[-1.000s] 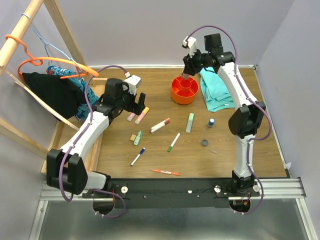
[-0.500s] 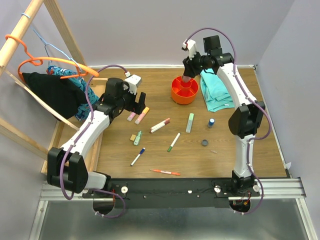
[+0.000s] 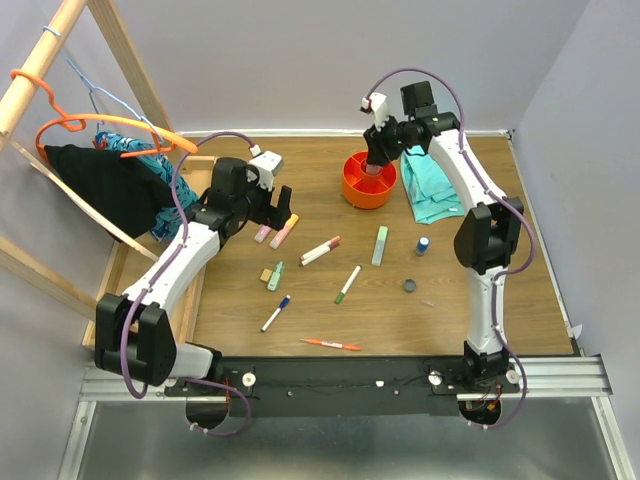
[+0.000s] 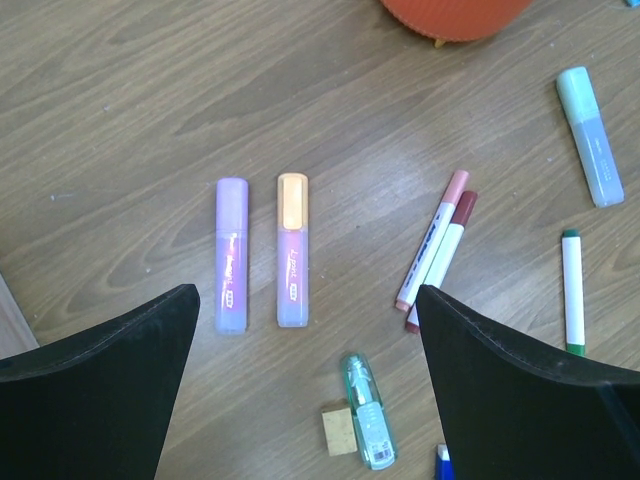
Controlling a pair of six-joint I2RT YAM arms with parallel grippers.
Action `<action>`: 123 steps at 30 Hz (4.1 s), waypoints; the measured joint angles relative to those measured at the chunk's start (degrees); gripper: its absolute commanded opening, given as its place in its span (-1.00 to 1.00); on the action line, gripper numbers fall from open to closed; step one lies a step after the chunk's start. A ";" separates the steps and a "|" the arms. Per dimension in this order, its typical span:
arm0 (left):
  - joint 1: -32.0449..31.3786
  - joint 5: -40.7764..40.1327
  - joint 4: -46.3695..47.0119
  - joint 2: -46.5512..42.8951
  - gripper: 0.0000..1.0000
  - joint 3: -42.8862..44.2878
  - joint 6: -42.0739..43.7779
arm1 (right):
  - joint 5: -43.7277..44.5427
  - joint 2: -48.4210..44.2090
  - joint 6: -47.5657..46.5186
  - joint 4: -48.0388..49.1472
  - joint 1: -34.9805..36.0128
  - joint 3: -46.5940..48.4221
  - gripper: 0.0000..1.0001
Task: Sort the stationery into containers
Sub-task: Place the stationery in the storage box, then pick up the pen from the center of the board, then place the pen in the storage box.
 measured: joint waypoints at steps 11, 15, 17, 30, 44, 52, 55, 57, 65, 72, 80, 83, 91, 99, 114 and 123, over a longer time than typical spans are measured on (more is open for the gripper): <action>0.02 0.00 -0.02 1.38 0.98 -1.36 0.52 | 0.52 1.40 0.42 0.20 0.00 -1.29 0.38; 0.00 -0.04 -0.61 2.75 0.98 -1.03 1.60 | 1.05 1.33 1.05 1.05 0.00 -1.84 0.47; 0.00 -0.35 -1.77 4.24 0.98 -0.13 1.90 | 1.64 0.96 1.57 1.51 0.00 -2.80 0.47; 0.00 -12.87 -14.27 18.71 0.90 18.78 5.07 | 2.93 -13.29 6.67 3.56 -0.35 -12.22 0.47; 0.00 -17.18 -21.00 33.35 0.58 26.21 7.48 | 6.54 -21.33 11.15 7.96 -1.38 -13.51 0.47; -0.07 -15.32 -22.86 36.70 0.52 30.80 7.93 | 6.78 -25.57 10.64 8.50 -1.77 -17.86 0.47; -0.11 -14.88 -22.99 38.05 0.49 31.04 8.11 | 6.86 -26.75 11.13 9.18 -1.79 -18.67 0.47; -0.15 -14.60 -23.23 39.04 0.41 31.30 8.26 | 6.93 -27.02 11.52 9.73 -1.77 -18.75 0.47; -0.15 -14.21 -24.50 45.09 0.18 35.43 8.72 | 8.13 -27.04 11.61 10.56 -1.81 -19.65 0.47; -0.15 -12.59 -24.65 46.03 -0.24 35.56 8.24 | 8.81 -27.06 11.56 10.64 -2.03 -21.44 0.46; -0.15 -7.50 -27.82 46.03 -0.38 39.01 7.78 | 11.74 -27.06 11.69 11.32 -2.16 -22.49 0.41; -0.15 -3.45 -28.74 45.66 -0.40 46.27 6.88 | 13.20 -27.06 13.00 12.22 -3.04 -23.63 0.41; -0.15 13.07 1.31 33.64 -0.55 39.82 -4.46 | 16.00 -26.75 17.92 13.64 -9.03 -24.52 0.40; -1.92 22.18 43.54 40.30 -0.57 29.38 -22.51 | 17.38 -26.75 18.51 15.63 -9.86 -25.44 0.40; -4.24 21.94 53.72 50.88 -0.58 38.49 -27.74 | 18.10 -26.75 18.51 16.28 -9.84 -27.08 0.40; -4.79 21.16 53.48 55.76 -0.57 40.61 -26.45 | 18.08 -26.34 18.51 16.41 -9.84 -27.08 0.40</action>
